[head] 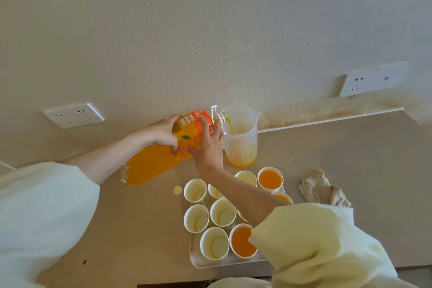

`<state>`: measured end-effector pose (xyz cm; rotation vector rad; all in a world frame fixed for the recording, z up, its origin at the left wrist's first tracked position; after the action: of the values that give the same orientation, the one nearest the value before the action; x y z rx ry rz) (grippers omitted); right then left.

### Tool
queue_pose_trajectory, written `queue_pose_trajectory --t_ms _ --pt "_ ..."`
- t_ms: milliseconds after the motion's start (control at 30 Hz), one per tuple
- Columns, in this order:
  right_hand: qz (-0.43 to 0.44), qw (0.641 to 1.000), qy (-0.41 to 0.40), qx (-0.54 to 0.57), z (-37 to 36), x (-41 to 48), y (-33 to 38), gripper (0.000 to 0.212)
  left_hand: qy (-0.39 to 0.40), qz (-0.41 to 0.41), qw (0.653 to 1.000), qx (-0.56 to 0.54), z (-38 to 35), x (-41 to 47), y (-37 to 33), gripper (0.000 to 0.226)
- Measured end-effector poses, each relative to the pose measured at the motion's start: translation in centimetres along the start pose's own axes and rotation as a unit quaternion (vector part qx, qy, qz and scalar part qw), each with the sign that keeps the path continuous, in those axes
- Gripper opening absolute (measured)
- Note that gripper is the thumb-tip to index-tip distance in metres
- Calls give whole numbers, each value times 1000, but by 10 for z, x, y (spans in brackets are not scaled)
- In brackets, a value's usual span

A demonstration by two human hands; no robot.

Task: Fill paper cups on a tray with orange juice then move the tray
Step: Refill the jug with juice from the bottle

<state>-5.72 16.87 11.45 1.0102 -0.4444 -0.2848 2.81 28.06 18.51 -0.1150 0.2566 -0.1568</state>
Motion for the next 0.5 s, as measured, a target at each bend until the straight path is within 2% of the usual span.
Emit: queue_pose_trajectory --t_ms 500 --pt "2 1000 -4 3 1 2 -1 91 -2 -2 1000 -3 4 -3 -7 128"
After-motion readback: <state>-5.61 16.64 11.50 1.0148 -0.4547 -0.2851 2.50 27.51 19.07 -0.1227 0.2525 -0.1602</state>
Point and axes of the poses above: each hand's wrist, its own x-axis towards the middle knuckle, its own z-axis out of the back of the hand, y = z × x, the point moved 1 cm from there along x, towards the middle knuckle, and after that the axes turned 11 degrees about -y, right-handed, at the moved point
